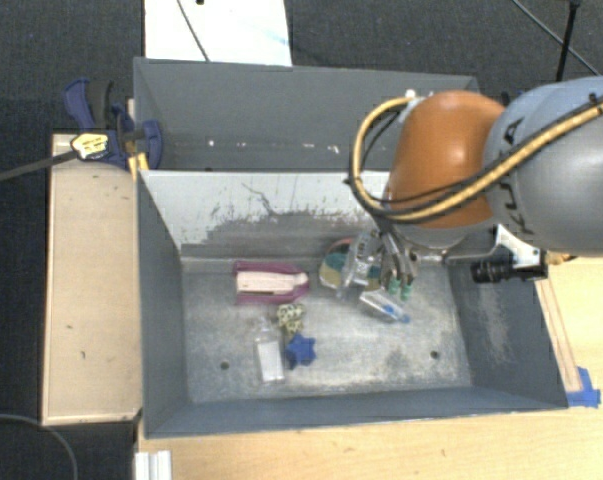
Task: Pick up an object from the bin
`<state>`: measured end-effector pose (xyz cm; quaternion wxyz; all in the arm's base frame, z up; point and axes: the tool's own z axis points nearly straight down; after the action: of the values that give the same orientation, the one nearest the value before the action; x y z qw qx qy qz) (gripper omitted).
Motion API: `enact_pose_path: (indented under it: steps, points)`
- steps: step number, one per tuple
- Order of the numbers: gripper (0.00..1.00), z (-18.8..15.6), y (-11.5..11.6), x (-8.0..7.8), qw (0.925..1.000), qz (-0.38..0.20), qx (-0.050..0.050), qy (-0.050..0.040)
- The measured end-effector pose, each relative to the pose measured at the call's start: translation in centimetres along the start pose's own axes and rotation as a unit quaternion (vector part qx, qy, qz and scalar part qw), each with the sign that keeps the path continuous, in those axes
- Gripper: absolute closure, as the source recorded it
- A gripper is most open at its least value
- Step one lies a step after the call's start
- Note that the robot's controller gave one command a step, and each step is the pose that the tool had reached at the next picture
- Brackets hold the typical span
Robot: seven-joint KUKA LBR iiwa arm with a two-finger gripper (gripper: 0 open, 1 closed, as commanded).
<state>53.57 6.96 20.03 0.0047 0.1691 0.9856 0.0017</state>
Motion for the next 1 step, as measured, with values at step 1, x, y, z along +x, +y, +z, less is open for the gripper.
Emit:
enact_pose_path:
  steps: [1]
  points:
    - [0.0,0.42,-0.1,0.13,1.0,-0.001,0.002,0.0033]
